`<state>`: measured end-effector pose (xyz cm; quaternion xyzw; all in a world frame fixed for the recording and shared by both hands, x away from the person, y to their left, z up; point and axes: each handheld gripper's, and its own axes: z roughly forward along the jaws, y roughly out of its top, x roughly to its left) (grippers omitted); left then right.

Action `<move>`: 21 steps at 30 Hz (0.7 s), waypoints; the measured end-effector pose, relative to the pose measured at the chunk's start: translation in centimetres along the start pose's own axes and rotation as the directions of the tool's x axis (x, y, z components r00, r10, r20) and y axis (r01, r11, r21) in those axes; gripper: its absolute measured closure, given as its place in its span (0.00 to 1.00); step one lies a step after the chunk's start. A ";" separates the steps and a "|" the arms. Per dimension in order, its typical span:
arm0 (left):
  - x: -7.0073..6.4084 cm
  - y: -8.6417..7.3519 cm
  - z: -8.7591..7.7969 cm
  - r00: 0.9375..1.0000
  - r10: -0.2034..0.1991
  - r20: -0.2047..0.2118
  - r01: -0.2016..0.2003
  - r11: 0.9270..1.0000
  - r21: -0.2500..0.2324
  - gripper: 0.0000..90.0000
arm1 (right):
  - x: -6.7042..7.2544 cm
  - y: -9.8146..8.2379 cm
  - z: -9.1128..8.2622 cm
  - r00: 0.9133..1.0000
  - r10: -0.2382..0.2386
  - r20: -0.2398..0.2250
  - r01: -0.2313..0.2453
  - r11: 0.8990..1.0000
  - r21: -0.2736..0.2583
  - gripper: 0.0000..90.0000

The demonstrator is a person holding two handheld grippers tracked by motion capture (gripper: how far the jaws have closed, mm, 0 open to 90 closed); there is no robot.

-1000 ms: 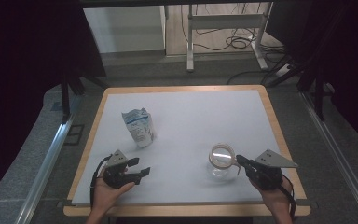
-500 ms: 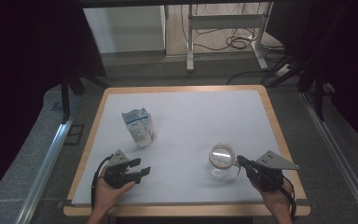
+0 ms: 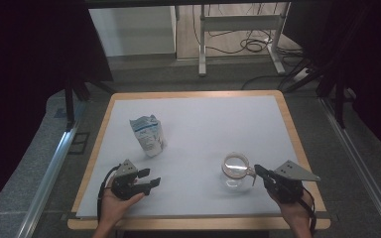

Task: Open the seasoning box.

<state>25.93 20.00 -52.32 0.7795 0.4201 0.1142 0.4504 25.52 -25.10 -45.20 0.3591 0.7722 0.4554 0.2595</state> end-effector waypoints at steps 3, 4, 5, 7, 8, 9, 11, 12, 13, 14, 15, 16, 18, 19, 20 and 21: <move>-0.1 0.0 0.0 1.000 0.002 0.000 -0.002 1.000 0.000 0.46 | 0.2 0.1 0.3 1.000 -0.007 0.000 0.007 1.000 0.008 1.00; -0.1 0.0 0.0 1.000 0.002 0.001 -0.002 1.000 -0.001 0.46 | 0.2 0.1 0.4 1.000 -0.001 -0.003 0.001 1.000 0.008 1.00; -0.1 0.0 0.0 1.000 0.002 0.000 -0.002 1.000 -0.001 0.46 | 0.2 0.1 0.4 1.000 -0.001 -0.002 0.001 1.000 0.009 1.00; -0.1 0.0 0.0 1.000 0.001 0.000 -0.001 1.000 -0.001 0.46 | 0.3 0.1 0.3 1.000 -0.009 0.004 0.009 1.000 0.010 1.00; 0.0 0.0 0.0 1.000 0.001 0.000 -0.001 1.000 0.000 0.46 | 0.3 0.1 0.3 1.000 -0.009 0.006 0.009 1.000 0.008 1.00; 0.0 0.0 0.0 1.000 0.002 0.001 -0.002 1.000 0.000 0.46 | 0.3 0.1 0.2 1.000 -0.007 0.008 0.007 1.000 0.007 1.00; -0.1 -0.1 0.0 1.000 0.002 0.001 -0.002 1.000 0.000 0.46 | 0.1 0.0 0.2 1.000 -0.002 0.004 0.002 1.000 0.006 1.00; -0.1 -0.1 0.0 1.000 0.002 0.001 -0.002 1.000 0.000 0.46 | 0.1 0.0 0.2 1.000 -0.001 0.004 0.001 1.000 0.006 1.00; -0.1 -0.1 0.0 1.000 0.002 0.001 -0.002 1.000 0.001 0.46 | 0.1 -0.1 0.2 1.000 0.000 0.004 0.000 1.000 0.006 1.00; -0.1 -0.1 0.0 1.000 0.002 0.001 -0.002 1.000 0.001 0.46 | 0.2 -0.1 0.2 1.000 -0.002 0.007 0.002 1.000 0.008 1.00; -0.1 -0.1 0.0 1.000 0.002 0.001 -0.002 1.000 0.001 0.46 | 0.2 -0.1 0.2 1.000 -0.005 0.007 0.005 1.000 0.010 1.00; -0.1 -0.1 0.0 1.000 0.002 0.001 -0.002 1.000 0.001 0.46 | 0.3 -0.2 0.3 1.000 -0.008 0.011 0.008 1.000 0.013 1.00; -0.1 -0.1 0.0 1.000 0.002 0.000 -0.002 1.000 0.000 0.46 | 0.3 -0.2 0.3 1.000 -0.012 0.017 0.012 1.000 0.020 1.00; -0.1 -0.1 0.0 1.000 0.002 0.000 -0.002 1.000 0.000 0.46 | 0.3 -0.2 0.3 1.000 -0.012 0.017 0.012 1.000 0.020 1.00; -0.1 -0.1 0.0 1.000 0.002 -0.001 -0.002 1.000 -0.001 0.46 | 0.2 -0.3 0.3 1.000 -0.011 0.017 0.010 1.000 0.021 1.00; -0.1 -0.1 0.0 1.000 0.003 -0.001 -0.003 1.000 -0.002 0.46 | 0.2 -0.4 0.3 1.000 -0.010 0.017 0.010 1.000 0.022 1.00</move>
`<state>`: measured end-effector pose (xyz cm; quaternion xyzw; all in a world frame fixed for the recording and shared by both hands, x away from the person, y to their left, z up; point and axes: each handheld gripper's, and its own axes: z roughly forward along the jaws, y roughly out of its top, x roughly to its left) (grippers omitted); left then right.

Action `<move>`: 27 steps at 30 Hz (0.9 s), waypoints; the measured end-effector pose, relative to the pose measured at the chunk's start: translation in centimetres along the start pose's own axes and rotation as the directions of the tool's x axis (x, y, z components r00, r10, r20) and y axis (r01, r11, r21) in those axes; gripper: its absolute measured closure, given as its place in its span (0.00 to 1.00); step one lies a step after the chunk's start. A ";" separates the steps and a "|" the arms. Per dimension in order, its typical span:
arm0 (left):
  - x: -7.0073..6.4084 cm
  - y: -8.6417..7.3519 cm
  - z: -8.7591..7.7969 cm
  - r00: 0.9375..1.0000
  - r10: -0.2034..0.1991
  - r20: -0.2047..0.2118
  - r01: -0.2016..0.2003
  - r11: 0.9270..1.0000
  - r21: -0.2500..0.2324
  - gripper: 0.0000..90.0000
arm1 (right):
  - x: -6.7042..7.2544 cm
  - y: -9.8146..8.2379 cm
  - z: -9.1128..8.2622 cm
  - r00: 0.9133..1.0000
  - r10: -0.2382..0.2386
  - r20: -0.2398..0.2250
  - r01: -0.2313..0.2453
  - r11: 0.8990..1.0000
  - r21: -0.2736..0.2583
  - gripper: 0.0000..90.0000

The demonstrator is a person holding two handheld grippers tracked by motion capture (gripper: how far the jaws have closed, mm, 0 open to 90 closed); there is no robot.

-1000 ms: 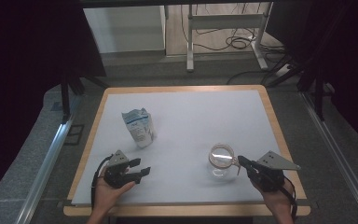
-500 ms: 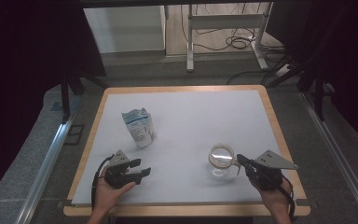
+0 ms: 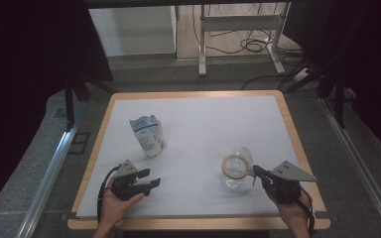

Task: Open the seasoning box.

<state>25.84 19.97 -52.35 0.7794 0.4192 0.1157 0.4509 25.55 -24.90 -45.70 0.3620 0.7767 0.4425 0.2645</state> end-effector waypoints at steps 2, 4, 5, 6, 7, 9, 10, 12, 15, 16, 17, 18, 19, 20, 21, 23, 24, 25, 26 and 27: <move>-0.1 0.0 0.0 1.000 0.003 -0.001 -0.003 1.000 -0.005 0.47 | 0.0 -0.1 0.0 1.000 0.003 -0.004 -0.003 1.000 -0.003 1.00; -0.1 0.1 0.0 1.000 0.005 0.000 -0.005 1.000 -0.008 0.51 | -0.1 -0.1 0.1 1.000 0.003 -0.003 -0.003 1.000 -0.005 1.00; -0.3 0.3 0.0 1.000 0.014 0.010 -0.013 1.000 -0.019 0.55 | -0.1 -0.1 0.1 1.000 0.004 -0.002 -0.004 1.000 -0.005 1.00; -0.5 0.4 0.1 1.000 0.019 0.015 -0.019 1.000 -0.025 0.59 | -0.1 -0.2 0.1 1.000 0.006 -0.002 -0.006 1.000 -0.006 1.00; -0.7 0.7 0.1 1.000 0.023 0.017 -0.023 0.999 -0.032 0.62 | -0.2 -0.2 0.1 1.000 0.008 -0.003 -0.008 1.000 -0.007 1.00; -1.2 1.4 0.4 0.999 0.035 0.031 -0.033 0.999 -0.042 0.74 | -0.2 -0.2 0.1 1.000 0.007 -0.002 -0.007 1.000 -0.008 1.00; -1.5 1.8 0.6 0.998 0.040 0.041 -0.038 0.998 -0.050 0.79 | -0.2 -0.2 0.1 1.000 0.008 -0.004 -0.008 1.000 -0.007 1.00; -2.4 2.8 1.1 0.996 0.057 0.064 -0.053 0.996 -0.067 0.88 | -0.2 -0.2 0.1 1.000 0.009 -0.006 -0.009 1.000 -0.008 1.00; -4.0 4.5 2.3 0.991 0.089 0.099 -0.082 0.993 -0.080 0.95 | -0.2 -0.2 0.2 1.000 0.006 -0.004 -0.006 1.000 -0.009 1.00; -4.6 5.0 2.9 0.988 0.100 0.114 -0.091 0.992 -0.082 0.96 | -0.2 -0.2 0.2 1.000 0.005 -0.003 -0.005 1.000 -0.010 1.00; -5.1 5.4 3.4 0.986 0.110 0.126 -0.100 0.992 -0.082 0.97 | -0.2 -0.2 0.1 1.000 0.003 0.001 -0.003 1.000 -0.010 1.00; -5.6 5.9 4.0 0.983 0.120 0.139 -0.110 0.991 -0.081 0.97 | -0.2 -0.2 0.1 1.000 0.001 0.001 -0.001 1.000 -0.009 1.00; -6.2 6.3 4.6 0.981 0.129 0.147 -0.118 0.990 -0.081 0.97 | -0.2 -0.2 0.1 1.000 0.000 0.001 0.000 1.000 -0.010 1.00; -6.2 6.3 4.6 0.981 0.129 0.147 -0.118 0.990 -0.081 0.98 | -0.2 -0.2 0.1 1.000 0.000 -0.001 0.000 1.000 -0.012 1.00; -7.1 7.0 5.7 0.976 0.138 0.168 -0.127 0.989 -0.074 0.98 | -0.2 -0.2 0.1 1.000 0.001 -0.001 -0.001 1.000 -0.013 1.00; -8.0 7.7 6.7 0.971 0.152 0.185 -0.141 0.988 -0.070 0.99 | -0.3 -0.3 0.1 1.000 0.003 -0.005 -0.003 1.000 -0.014 1.00; -8.4 8.0 7.2 0.969 0.158 0.191 -0.147 0.987 -0.071 0.99 | -0.2 -0.3 0.1 1.000 0.006 -0.007 -0.006 1.000 -0.015 1.00; -8.9 8.3 7.6 0.967 0.164 0.194 -0.153 0.986 -0.070 0.99 | -0.2 -0.3 0.1 1.000 0.006 -0.007 -0.006 1.000 -0.016 1.00; -9.2 8.5 8.0 0.965 0.169 0.201 -0.158 0.985 -0.070 0.99 | -0.3 -0.3 0.1 1.000 0.006 -0.008 -0.006 1.000 -0.017 1.00; -9.6 8.8 8.3 0.963 0.171 0.208 -0.159 0.985 -0.072 1.00 | -0.2 -0.3 0.1 1.000 0.007 -0.008 -0.007 1.000 -0.016 1.00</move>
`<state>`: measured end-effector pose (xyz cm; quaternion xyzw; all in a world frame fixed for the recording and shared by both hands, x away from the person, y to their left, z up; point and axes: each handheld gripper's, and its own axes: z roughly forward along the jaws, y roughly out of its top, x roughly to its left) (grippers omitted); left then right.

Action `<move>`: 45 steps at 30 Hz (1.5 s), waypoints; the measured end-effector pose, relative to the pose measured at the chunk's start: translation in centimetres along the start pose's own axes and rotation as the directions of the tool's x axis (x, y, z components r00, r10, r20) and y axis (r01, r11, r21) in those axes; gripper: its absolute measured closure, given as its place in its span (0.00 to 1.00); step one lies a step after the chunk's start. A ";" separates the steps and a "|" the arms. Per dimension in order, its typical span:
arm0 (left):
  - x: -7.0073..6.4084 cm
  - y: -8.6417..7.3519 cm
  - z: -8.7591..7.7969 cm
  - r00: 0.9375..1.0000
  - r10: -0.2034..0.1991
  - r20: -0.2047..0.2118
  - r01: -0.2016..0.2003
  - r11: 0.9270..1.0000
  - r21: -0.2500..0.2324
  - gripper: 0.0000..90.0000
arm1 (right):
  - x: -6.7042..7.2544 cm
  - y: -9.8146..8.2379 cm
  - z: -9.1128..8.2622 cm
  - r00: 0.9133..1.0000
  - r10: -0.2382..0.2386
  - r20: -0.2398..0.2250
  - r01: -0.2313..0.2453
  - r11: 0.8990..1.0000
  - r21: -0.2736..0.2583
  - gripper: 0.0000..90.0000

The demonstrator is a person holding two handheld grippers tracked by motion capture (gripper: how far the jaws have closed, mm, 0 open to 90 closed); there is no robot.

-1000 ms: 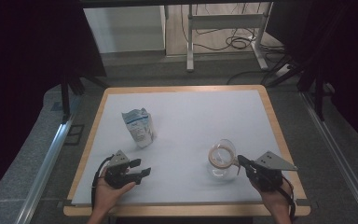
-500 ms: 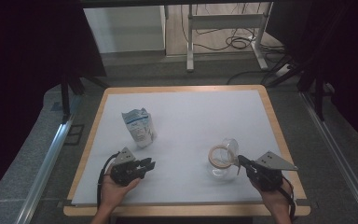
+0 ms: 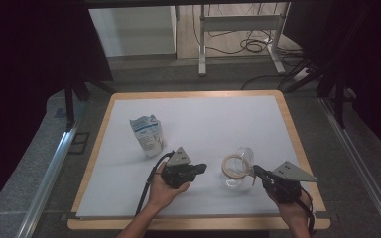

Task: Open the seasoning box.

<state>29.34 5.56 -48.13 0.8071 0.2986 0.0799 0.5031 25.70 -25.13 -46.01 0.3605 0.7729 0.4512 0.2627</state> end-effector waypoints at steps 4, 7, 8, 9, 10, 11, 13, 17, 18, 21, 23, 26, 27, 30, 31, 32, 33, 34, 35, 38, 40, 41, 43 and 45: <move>-0.7 1.1 1.0 0.999 -0.008 0.033 0.008 1.000 -0.017 1.00 | 0.0 0.0 0.0 1.000 0.001 -0.003 -0.001 1.000 -0.003 1.00; -1.2 2.0 1.4 0.999 0.005 0.044 -0.004 1.000 -0.028 1.00 | -0.1 0.0 0.0 1.000 0.001 -0.004 -0.001 1.000 -0.003 1.00; -1.3 2.3 1.6 0.999 0.008 0.050 -0.006 0.999 -0.033 1.00 | -0.1 -0.1 0.0 1.000 0.003 -0.005 -0.003 1.000 -0.004 1.00; -1.5 2.6 1.8 0.998 0.009 0.055 -0.008 0.999 -0.034 1.00 | -0.1 -0.1 0.0 1.000 0.006 -0.008 -0.006 1.000 -0.006 1.00; -1.6 2.9 1.9 0.998 0.012 0.058 -0.010 0.999 -0.035 1.00 | -0.1 -0.1 0.0 1.000 0.008 -0.009 -0.008 1.000 -0.006 1.00; -1.6 3.1 2.1 0.998 0.010 0.064 -0.008 0.999 -0.036 1.00 | -0.1 -0.1 0.0 1.000 0.009 -0.009 -0.009 1.000 -0.007 1.00; -1.8 3.5 2.5 0.997 0.011 0.075 -0.008 0.999 -0.036 1.00 | -0.1 -0.1 0.0 1.000 0.009 -0.008 -0.009 1.000 -0.008 1.00; -2.2 4.1 3.4 0.995 0.013 0.095 -0.010 0.999 -0.034 1.00 | -0.1 -0.1 0.0 1.000 0.013 -0.009 -0.013 1.000 -0.010 1.00; -2.4 4.2 3.6 0.995 0.013 0.099 -0.010 0.999 -0.034 1.00 | -0.1 -0.2 0.0 1.000 0.014 -0.009 -0.014 1.000 -0.010 1.00; -3.0 4.6 4.2 0.994 0.024 0.109 -0.021 0.999 -0.027 1.00 | -0.1 -0.2 0.0 1.000 0.014 -0.009 -0.014 1.000 -0.011 1.00; -3.3 4.8 4.6 0.993 0.028 0.116 -0.025 0.999 -0.028 1.00 | -0.2 -0.2 0.0 1.000 0.016 -0.012 -0.016 1.000 -0.013 1.00; -3.7 5.1 4.9 0.992 0.040 0.123 -0.037 0.999 -0.025 1.00 | -0.2 -0.2 -0.1 1.000 0.018 -0.016 -0.019 1.000 -0.011 0.98; -3.8 5.2 5.0 0.991 0.043 0.126 -0.041 0.999 -0.023 1.00 | -0.3 -0.2 -0.2 1.000 0.018 -0.016 -0.018 1.000 -0.011 0.97; -4.2 5.5 5.2 0.990 0.056 0.129 -0.054 0.998 -0.020 1.00 | -0.7 -0.2 -0.6 0.999 0.035 -0.013 -0.035 0.999 -0.020 0.97; -4.4 5.6 5.3 0.989 0.060 0.131 -0.058 0.998 -0.020 1.00 | -0.8 -0.3 -0.8 0.999 0.041 -0.011 -0.041 0.999 -0.023 0.97; -4.6 5.7 5.3 0.989 0.063 0.132 -0.061 0.998 -0.019 1.00 | -0.9 -0.3 -0.9 0.999 0.045 -0.009 -0.045 0.999 -0.025 0.97; -4.8 5.8 5.4 0.989 0.067 0.135 -0.065 0.998 -0.018 1.00 | -0.9 -0.4 -1.0 0.999 0.048 -0.008 -0.049 0.998 -0.028 0.96; -5.0 6.0 5.5 0.988 0.069 0.137 -0.068 0.998 -0.016 1.00 | -1.0 -0.4 -1.1 0.999 0.049 -0.008 -0.050 0.998 -0.028 0.96; -5.2 6.1 5.6 0.987 0.073 0.140 -0.072 0.997 -0.013 1.00 | -1.0 -0.5 -1.2 0.999 0.054 -0.006 -0.054 0.998 -0.027 0.96; -5.8 6.3 5.9 0.985 0.090 0.146 -0.091 0.996 -0.004 1.00 | -1.2 -0.9 -1.5 0.998 0.064 -0.002 -0.064 0.998 -0.025 0.95; -6.3 6.5 6.2 0.983 0.101 0.151 -0.102 0.995 0.001 1.00 | -1.3 -1.2 -1.8 0.997 0.072 0.001 -0.072 0.997 -0.021 0.95; -6.5 6.6 6.4 0.983 0.107 0.152 -0.109 0.994 0.004 1.00 | -1.4 -1.4 -2.0 0.997 0.078 0.003 -0.077 0.997 -0.018 0.95; -6.8 6.6 6.6 0.982 0.118 0.150 -0.120 0.993 0.007 1.00 | -1.6 -1.9 -2.3 0.996 0.087 0.007 -0.087 0.996 -0.012 0.94; -7.0 6.7 6.7 0.982 0.119 0.148 -0.121 0.993 0.005 1.00 | -1.7 -2.5 -2.6 0.995 0.096 0.003 -0.096 0.995 -0.008 0.94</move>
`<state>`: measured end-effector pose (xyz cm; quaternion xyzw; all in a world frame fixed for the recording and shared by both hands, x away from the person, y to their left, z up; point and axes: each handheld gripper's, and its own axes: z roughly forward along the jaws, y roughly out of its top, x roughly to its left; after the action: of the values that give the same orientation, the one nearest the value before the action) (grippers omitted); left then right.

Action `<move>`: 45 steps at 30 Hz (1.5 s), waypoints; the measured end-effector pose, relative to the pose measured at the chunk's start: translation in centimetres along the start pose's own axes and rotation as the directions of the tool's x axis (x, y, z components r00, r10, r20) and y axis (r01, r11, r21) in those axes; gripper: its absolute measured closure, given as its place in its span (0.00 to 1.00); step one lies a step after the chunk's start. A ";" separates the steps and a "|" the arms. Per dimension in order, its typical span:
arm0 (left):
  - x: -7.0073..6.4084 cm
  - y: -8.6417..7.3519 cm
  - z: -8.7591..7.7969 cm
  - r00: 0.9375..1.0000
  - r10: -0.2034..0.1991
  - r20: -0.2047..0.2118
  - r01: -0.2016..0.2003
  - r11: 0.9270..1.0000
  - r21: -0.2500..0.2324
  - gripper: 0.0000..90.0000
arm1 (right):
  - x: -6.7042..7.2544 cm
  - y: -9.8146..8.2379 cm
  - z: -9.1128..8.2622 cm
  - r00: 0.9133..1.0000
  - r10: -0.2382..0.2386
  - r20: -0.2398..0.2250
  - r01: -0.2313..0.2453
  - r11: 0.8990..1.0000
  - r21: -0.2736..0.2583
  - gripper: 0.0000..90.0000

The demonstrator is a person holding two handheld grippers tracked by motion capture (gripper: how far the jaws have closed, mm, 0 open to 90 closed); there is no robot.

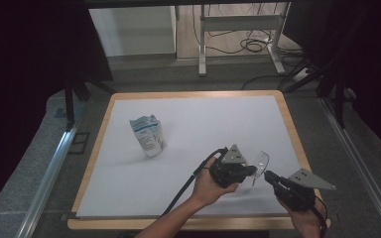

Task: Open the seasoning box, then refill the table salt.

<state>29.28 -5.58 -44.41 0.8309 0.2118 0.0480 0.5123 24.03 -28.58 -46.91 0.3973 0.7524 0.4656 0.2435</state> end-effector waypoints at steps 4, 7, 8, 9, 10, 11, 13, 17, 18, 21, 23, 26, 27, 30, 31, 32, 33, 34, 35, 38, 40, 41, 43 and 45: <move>0.1 -0.1 -0.3 1.000 0.001 -0.003 -0.001 1.000 -0.005 1.00 | -0.2 -1.1 -0.2 1.000 0.014 -0.004 -0.014 1.000 0.012 0.91; 0.6 -0.3 -1.1 1.000 -0.008 -0.013 0.008 1.000 -0.021 0.95 | -0.3 -1.3 -0.3 1.000 0.019 -0.013 -0.019 1.000 0.002 0.89; 0.8 -0.5 -1.5 1.000 -0.011 -0.018 0.010 1.000 -0.024 0.93 | -0.2 -1.2 -0.4 1.000 0.021 -0.017 -0.021 1.000 -0.002 0.88; 1.1 -0.7 -2.0 1.000 -0.012 -0.028 0.011 1.000 -0.026 0.91 | -0.1 -1.1 -0.5 1.000 0.023 -0.018 -0.023 1.000 -0.006 0.88; 1.1 -0.7 -2.0 1.000 -0.012 -0.028 0.011 1.000 -0.026 0.90 | 0.1 -1.0 -0.6 1.000 0.016 -0.020 -0.016 1.000 -0.014 0.88; 1.9 -1.1 -3.1 0.998 -0.045 -0.033 0.044 0.998 -0.044 0.87 | 0.4 -0.8 -0.7 1.000 0.009 -0.024 -0.009 1.000 -0.019 0.88; 2.4 -1.6 -4.2 0.997 -0.066 -0.038 0.063 0.996 -0.061 0.81 | 1.0 -0.4 -0.9 0.999 -0.002 -0.033 0.001 1.000 -0.030 0.86; 3.1 -2.6 -6.4 0.993 -0.093 -0.074 0.087 0.993 -0.074 0.67 | 2.7 0.3 -1.6 0.998 -0.029 -0.061 0.026 0.999 -0.047 0.80; 3.3 -2.9 -7.0 0.992 -0.092 -0.087 0.086 0.993 -0.076 0.64 | 3.1 0.4 -1.7 0.997 -0.035 -0.067 0.031 0.998 -0.052 0.78; 3.7 -4.0 -8.6 0.987 -0.101 -0.123 0.091 0.992 -0.087 0.55 | 4.6 0.8 -2.4 0.995 -0.051 -0.088 0.046 0.997 -0.056 0.71; 4.0 -4.6 -9.5 0.984 -0.106 -0.142 0.094 0.992 -0.089 0.51 | 5.5 0.9 -2.8 0.993 -0.062 -0.105 0.056 0.997 -0.062 0.66; 4.1 -5.6 -10.6 0.980 -0.095 -0.172 0.081 0.993 -0.088 0.45 | 6.8 1.0 -2.9 0.987 -0.086 -0.134 0.079 0.995 -0.061 0.61; 4.2 -5.9 -10.9 0.980 -0.091 -0.179 0.077 0.993 -0.086 0.43 | 7.2 1.0 -2.8 0.985 -0.097 -0.140 0.089 0.994 -0.060 0.60; 4.6 -7.2 -11.7 0.977 -0.101 -0.188 0.087 0.993 -0.082 0.39 | 8.2 0.9 -2.3 0.980 -0.111 -0.165 0.104 0.993 -0.048 0.56; 4.7 -7.6 -12.0 0.976 -0.104 -0.192 0.090 0.993 -0.079 0.38 | 8.4 0.8 -2.0 0.978 -0.116 -0.175 0.108 0.993 -0.051 0.56; 4.7 -7.6 -12.0 0.976 -0.104 -0.192 0.090 0.993 -0.079 0.37 | 8.6 0.8 -1.8 0.975 -0.117 -0.187 0.110 0.993 -0.049 0.55; 4.9 -8.4 -12.5 0.974 -0.110 -0.195 0.097 0.992 -0.077 0.36 | 8.9 0.8 -1.5 0.973 -0.118 -0.199 0.111 0.993 -0.049 0.54; 5.0 -8.7 -12.7 0.973 -0.113 -0.199 0.100 0.992 -0.076 0.36 | 9.1 0.7 -1.2 0.970 -0.125 -0.208 0.118 0.992 -0.046 0.52; 5.0 -9.1 -12.9 0.973 -0.115 -0.202 0.101 0.992 -0.076 0.35 | 9.4 0.7 -0.9 0.968 -0.130 -0.215 0.123 0.991 -0.048 0.51; 5.2 -10.0 -13.6 0.971 -0.114 -0.211 0.100 0.992 -0.075 0.33 | 10.3 0.6 0.0 0.961 -0.148 -0.234 0.138 0.989 -0.057 0.48; 5.2 -10.4 -14.0 0.968 -0.115 -0.223 0.101 0.992 -0.075 0.32 | 10.8 0.7 0.6 0.956 -0.154 -0.251 0.142 0.988 -0.065 0.46; 5.3 -10.6 -14.2 0.967 -0.118 -0.225 0.104 0.992 -0.075 0.32 | 11.1 0.7 1.0 0.953 -0.162 -0.256 0.149 0.986 -0.069 0.46; 5.5 -10.9 -14.5 0.965 -0.126 -0.229 0.111 0.991 -0.077 0.32 | 11.5 0.9 1.7 0.949 -0.169 -0.267 0.156 0.985 -0.070 0.46; 5.6 -11.1 -14.8 0.963 -0.128 -0.237 0.114 0.991 -0.075 0.32 | 11.7 1.0 2.5 0.946 -0.170 -0.275 0.159 0.985 -0.062 0.46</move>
<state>26.62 13.24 -47.95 0.7884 0.3212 0.1235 0.5098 19.59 -17.39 -47.09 0.2584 0.8006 0.5096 0.1805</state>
